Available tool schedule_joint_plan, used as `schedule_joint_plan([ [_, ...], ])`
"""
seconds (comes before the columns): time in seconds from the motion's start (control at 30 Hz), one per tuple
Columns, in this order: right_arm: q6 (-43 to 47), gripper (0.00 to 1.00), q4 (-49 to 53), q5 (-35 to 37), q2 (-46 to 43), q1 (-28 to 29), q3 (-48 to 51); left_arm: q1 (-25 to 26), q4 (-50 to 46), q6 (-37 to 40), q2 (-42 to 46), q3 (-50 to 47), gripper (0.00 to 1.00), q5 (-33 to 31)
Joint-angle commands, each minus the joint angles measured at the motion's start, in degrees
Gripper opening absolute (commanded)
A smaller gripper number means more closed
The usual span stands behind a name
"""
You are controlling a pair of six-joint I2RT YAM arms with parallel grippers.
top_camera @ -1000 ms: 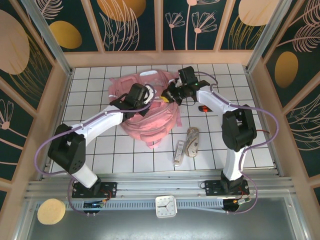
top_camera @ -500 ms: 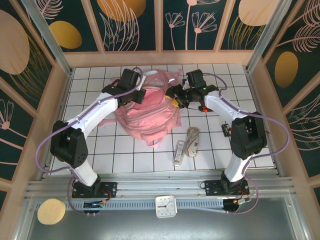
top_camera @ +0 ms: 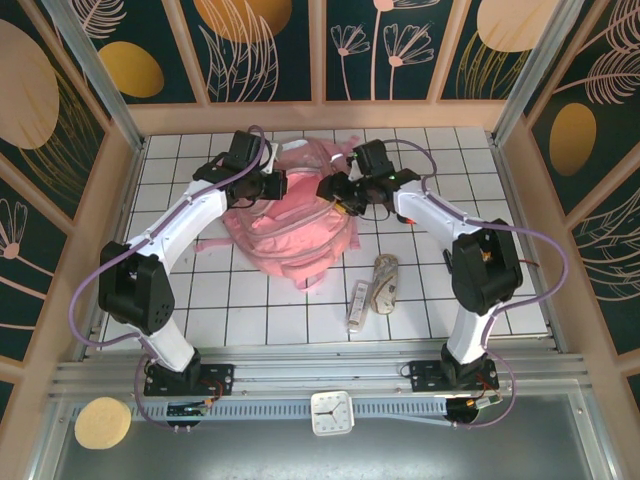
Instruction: Pack the student bag
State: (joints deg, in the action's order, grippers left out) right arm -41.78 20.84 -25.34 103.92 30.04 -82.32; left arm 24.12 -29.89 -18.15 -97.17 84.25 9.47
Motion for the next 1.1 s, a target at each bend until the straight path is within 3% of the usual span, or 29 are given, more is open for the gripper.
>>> schedule_joint_plan([
  [0.0,3.2,0.09,3.66,1.39,2.47,0.85,-2.19,0.14,5.87,-5.66,2.22,2.69,0.0,3.78],
  [0.03,4.41,0.0,5.25,3.35,2.5,0.76,-2.2,0.14,5.46,-5.58,2.33,3.12,0.0,3.2],
  [0.23,13.27,0.0,11.33,13.3,0.62,-1.39,1.99,-2.14,2.63,-4.21,3.45,5.68,0.0,1.01],
  [0.37,15.96,0.0,11.02,15.89,-0.93,-3.37,5.1,-4.47,1.18,-3.33,4.34,6.76,0.0,0.04],
  [0.63,16.38,0.01,8.98,12.39,-2.36,-4.59,5.69,-5.78,3.6,-4.27,6.81,2.54,0.0,2.7],
  [0.7,15.57,0.34,7.81,9.14,-4.62,-4.9,5.51,-5.75,6.89,-5.79,8.28,-0.9,0.0,4.9],
  [0.77,14.28,0.58,6.88,7.44,-8.22,-5.12,4.88,-5.56,8.87,-6.88,9.53,-3.99,0.0,5.55],
  [0.87,13.42,0.98,9.28,9.63,-14.2,-5.85,3.91,-5.18,10.3,-7.31,10.84,-7.23,0.0,5.79],
  [1.07,14.8,0.99,23.02,11.54,-22.29,-10.7,13.22,-4.75,10.82,-6.57,11.34,-9.18,0.0,5.64],
])
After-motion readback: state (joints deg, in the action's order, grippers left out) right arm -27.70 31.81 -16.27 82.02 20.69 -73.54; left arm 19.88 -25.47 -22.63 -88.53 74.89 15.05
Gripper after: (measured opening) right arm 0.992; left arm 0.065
